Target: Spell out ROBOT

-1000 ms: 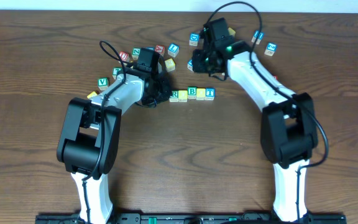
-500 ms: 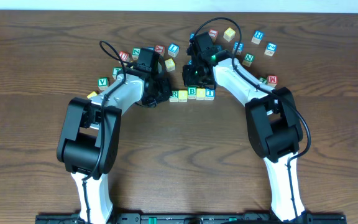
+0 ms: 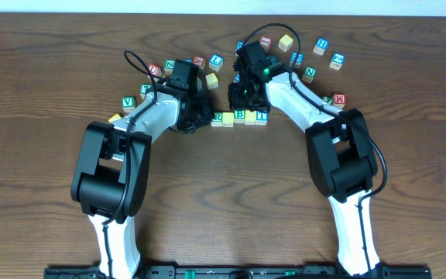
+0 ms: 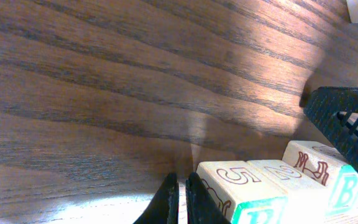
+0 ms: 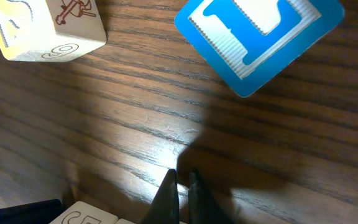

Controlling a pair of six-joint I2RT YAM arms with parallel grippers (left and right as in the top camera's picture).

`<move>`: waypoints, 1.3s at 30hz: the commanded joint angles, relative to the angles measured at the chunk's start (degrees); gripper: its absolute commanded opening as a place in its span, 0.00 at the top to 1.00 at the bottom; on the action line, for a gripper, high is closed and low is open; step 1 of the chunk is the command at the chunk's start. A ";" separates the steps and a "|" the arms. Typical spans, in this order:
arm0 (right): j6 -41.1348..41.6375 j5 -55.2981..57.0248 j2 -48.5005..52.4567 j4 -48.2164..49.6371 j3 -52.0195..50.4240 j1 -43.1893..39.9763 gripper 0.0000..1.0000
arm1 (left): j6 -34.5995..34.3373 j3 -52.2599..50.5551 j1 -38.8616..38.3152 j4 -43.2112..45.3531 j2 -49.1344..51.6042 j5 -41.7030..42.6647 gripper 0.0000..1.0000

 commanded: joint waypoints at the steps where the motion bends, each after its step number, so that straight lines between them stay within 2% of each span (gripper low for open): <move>1: -1.03 0.02 0.04 -0.13 0.96 0.28 0.99 | 1.01 -0.33 -0.24 0.11 1.55 -0.11 0.93; 39: -1.05 0.48 0.04 -3.17 0.96 1.73 0.99 | 1.01 -0.33 -0.24 0.07 1.55 -0.11 0.93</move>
